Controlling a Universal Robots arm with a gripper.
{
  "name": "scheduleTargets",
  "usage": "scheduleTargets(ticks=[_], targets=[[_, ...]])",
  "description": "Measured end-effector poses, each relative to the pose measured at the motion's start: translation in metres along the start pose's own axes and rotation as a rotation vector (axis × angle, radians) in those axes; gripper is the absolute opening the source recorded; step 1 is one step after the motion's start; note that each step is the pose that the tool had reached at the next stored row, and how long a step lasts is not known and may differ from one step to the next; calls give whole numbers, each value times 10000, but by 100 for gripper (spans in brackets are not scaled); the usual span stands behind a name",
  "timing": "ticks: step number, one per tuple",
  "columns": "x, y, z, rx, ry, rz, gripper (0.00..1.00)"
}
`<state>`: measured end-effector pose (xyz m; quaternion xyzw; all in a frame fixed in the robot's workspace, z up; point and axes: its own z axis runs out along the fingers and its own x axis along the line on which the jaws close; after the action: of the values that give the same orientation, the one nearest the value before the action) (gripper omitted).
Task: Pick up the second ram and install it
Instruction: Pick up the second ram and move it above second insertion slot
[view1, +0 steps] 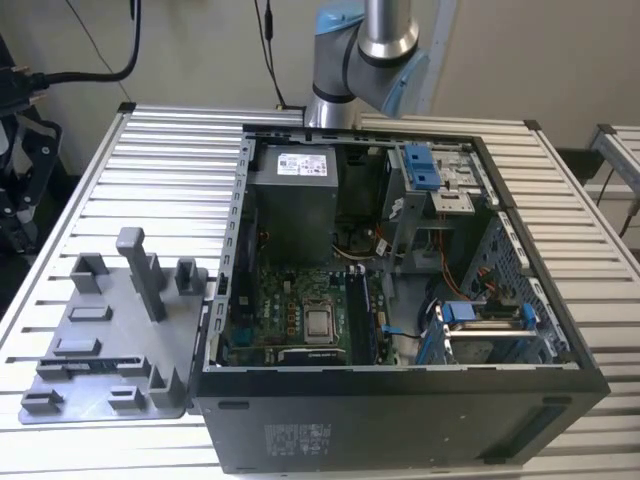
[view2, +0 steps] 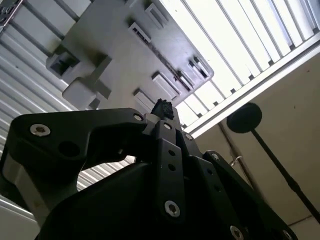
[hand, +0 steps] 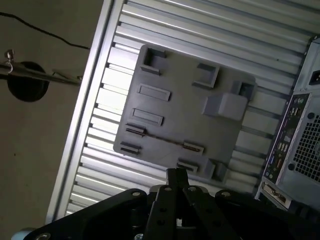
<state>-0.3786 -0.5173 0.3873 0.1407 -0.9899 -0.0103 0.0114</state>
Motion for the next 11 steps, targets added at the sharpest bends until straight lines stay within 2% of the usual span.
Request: scheduleTargets(ticks=[3, 4, 11], targets=[[2, -8, 10, -277, -80, -31, 11], [2, -9, 15, -342, -98, -39, 11], [2, -10, 31, -346, -71, -434, 11]])
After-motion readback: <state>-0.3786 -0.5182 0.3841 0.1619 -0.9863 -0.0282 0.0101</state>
